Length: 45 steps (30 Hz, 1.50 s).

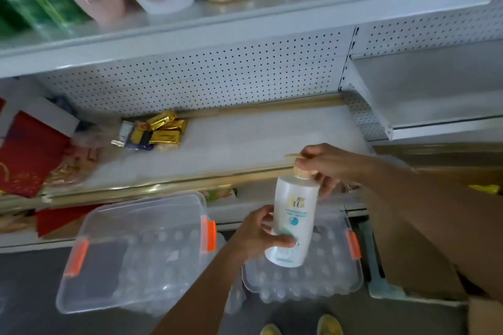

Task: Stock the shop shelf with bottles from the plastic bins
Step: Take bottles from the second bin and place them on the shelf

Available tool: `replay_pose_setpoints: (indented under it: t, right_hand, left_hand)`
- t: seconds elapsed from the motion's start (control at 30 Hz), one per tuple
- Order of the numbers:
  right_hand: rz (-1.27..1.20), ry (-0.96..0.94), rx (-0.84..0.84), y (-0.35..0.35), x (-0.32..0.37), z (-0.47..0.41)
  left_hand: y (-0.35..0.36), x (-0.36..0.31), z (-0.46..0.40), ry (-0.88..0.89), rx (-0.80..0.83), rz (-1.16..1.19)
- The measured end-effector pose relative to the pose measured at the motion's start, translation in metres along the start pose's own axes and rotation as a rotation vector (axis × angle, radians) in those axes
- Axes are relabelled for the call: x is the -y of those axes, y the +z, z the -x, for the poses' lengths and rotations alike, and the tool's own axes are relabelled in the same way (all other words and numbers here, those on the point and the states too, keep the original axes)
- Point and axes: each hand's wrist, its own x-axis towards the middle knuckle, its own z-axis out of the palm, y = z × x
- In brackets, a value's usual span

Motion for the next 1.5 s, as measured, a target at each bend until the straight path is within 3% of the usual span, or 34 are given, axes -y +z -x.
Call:
replay_pose_setpoints:
  t: [0.33, 0.57, 0.77, 0.97, 1.23, 1.5]
  right_hand:
    - [-0.018, -0.170, -0.264, -0.021, 0.086, 0.068]
    - [0.022, -0.183, -0.267, -0.049, 0.110, 0.096]
    - [-0.030, -0.270, -0.381, -0.102, 0.139, 0.115]
    - [0.096, -0.342, -0.510, -0.169, 0.165, 0.127]
    - [0.168, -0.503, -0.604, -0.241, 0.200, 0.139]
    - [0.249, -0.604, -0.734, -0.275, 0.206, 0.110]
  left_hand:
    - [-0.039, -0.097, 0.049, 0.195, -0.068, 0.005]
    - [-0.054, -0.168, 0.053, 0.323, -0.099, 0.001]
    - [-0.054, -0.238, 0.036, 0.449, -0.157, -0.071]
    - [-0.049, -0.306, 0.002, 0.563, -0.241, -0.094]
    - [-0.048, -0.388, -0.034, 0.692, -0.298, 0.004]
    - [-0.050, -0.424, -0.078, 0.705, -0.431, -0.004]
